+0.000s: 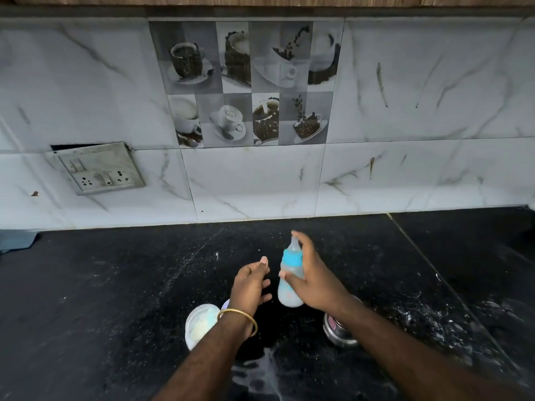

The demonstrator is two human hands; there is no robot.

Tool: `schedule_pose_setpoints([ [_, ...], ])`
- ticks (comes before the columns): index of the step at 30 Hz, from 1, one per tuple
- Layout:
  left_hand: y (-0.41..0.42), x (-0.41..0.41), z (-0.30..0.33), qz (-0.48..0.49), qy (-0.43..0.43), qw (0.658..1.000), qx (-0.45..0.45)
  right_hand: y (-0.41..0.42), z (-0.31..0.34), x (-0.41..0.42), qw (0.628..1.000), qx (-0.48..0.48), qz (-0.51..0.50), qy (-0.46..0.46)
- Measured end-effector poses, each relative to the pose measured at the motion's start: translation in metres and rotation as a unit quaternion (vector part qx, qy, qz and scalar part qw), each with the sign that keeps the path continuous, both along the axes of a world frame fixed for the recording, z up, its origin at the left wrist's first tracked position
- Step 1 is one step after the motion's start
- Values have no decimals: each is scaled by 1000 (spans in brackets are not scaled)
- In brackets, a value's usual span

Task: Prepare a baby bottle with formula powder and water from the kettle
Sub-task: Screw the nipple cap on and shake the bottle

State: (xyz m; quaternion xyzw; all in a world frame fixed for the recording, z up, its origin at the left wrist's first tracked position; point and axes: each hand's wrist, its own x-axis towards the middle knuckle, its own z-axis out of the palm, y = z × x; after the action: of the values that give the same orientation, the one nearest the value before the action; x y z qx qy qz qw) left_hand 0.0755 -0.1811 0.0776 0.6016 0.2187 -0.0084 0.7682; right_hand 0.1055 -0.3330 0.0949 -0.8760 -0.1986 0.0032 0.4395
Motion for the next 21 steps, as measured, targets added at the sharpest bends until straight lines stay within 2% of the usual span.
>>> schedule_pose_setpoints([
  [1,0,1,0,0,-4,1000,2,1,9,3,994,101,-31,-34],
  [3,0,1,-1,1,-3,1000,7,4,27,9,943,297,-110,-101],
  [4,0,0,-1,3,-2,1000,7,5,29,8,923,333,-137,-136],
  [5,0,-1,-1,4,-1,1000,6,5,27,6,928,303,-152,-154],
  [6,0,-2,0,4,-1,1000,6,2,21,4,955,215,-136,-151],
  [7,1,-2,0,4,-1,1000,6,0,9,1,986,96,-87,-107],
  [8,1,-1,-1,4,-3,1000,6,-3,-3,-2,999,-2,-32,-42],
  [9,1,-1,-1,3,-4,1000,6,-6,-10,-4,999,-34,-3,-2],
  [10,1,-1,0,2,-6,1000,5,-6,-6,-5,1000,2,-3,-9],
  [11,1,-1,0,1,-8,1000,5,-5,1,-2,995,89,-28,-39],
  [13,1,0,-1,-4,-4,1000,13,-2,23,5,939,307,-121,-96],
  [14,1,-1,-3,-3,1,1000,17,0,29,7,910,367,-153,-118],
  [15,1,-2,-4,-1,3,1000,18,1,27,7,904,364,-178,-136],
  [16,0,-3,-3,-2,5,1000,19,0,22,7,930,294,-176,-135],
  [17,-1,-4,-4,-3,7,1000,21,-1,12,8,967,189,-136,-106],
  [18,-1,-4,-5,-3,9,1000,21,-3,2,6,993,76,-83,-40],
  [19,-1,-3,-4,-3,8,1000,20,-5,-5,6,999,5,-44,10],
  [20,-2,-3,-3,-5,6,1000,19,-6,-2,5,999,4,-34,19],
  [21,-2,-2,-3,-7,3,1000,19,-7,4,8,997,60,-44,-10],
])
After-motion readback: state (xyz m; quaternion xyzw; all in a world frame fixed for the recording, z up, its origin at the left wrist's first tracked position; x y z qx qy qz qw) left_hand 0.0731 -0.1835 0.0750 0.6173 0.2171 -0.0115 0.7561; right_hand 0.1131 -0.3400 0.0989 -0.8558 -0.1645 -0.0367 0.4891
